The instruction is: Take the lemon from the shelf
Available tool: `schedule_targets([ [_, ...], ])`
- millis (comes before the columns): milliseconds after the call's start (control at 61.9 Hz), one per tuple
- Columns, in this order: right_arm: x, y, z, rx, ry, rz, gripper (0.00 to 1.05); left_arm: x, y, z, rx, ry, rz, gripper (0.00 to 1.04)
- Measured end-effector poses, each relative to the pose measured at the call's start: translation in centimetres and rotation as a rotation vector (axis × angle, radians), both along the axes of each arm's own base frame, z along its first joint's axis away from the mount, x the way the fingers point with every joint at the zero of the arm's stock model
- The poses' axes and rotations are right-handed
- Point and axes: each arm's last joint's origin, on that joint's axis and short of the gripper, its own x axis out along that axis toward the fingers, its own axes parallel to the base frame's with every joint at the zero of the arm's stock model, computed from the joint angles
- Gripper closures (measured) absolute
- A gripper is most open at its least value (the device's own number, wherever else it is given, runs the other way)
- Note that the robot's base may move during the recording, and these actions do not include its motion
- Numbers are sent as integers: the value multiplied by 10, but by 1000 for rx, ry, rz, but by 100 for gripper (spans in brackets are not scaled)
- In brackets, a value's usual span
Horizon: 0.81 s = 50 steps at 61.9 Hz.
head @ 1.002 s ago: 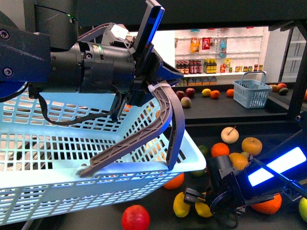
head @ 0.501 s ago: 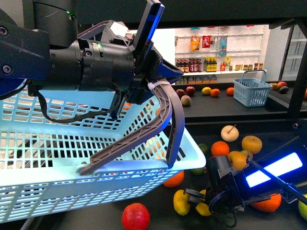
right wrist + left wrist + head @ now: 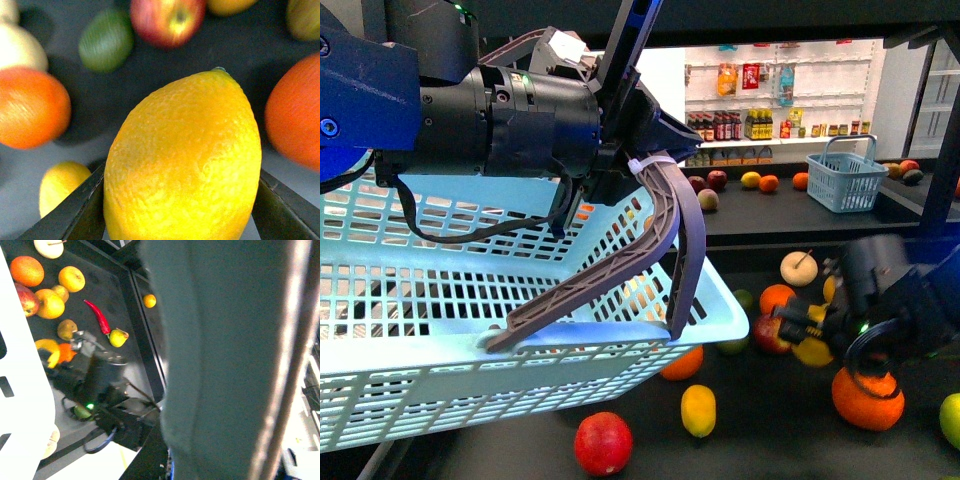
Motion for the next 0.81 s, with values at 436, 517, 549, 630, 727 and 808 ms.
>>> schedule_targets([
  [436, -78, 8, 160, 416, -297, 191, 34, 0, 0, 0, 0, 0, 0, 98],
  [517, -85, 33, 162, 502, -286, 300, 34, 0, 0, 0, 0, 0, 0, 98],
  [549, -88, 45, 159, 544, -272, 349, 34, 0, 0, 0, 0, 0, 0, 98],
  [630, -96, 65, 154, 603, -246, 433, 34, 0, 0, 0, 0, 0, 1, 98],
  [727, -100, 78, 152, 627, -229, 472, 34, 0, 0, 0, 0, 0, 1, 98],
  [808, -102, 85, 151, 636, -218, 492, 34, 0, 0, 0, 0, 0, 0, 98],
])
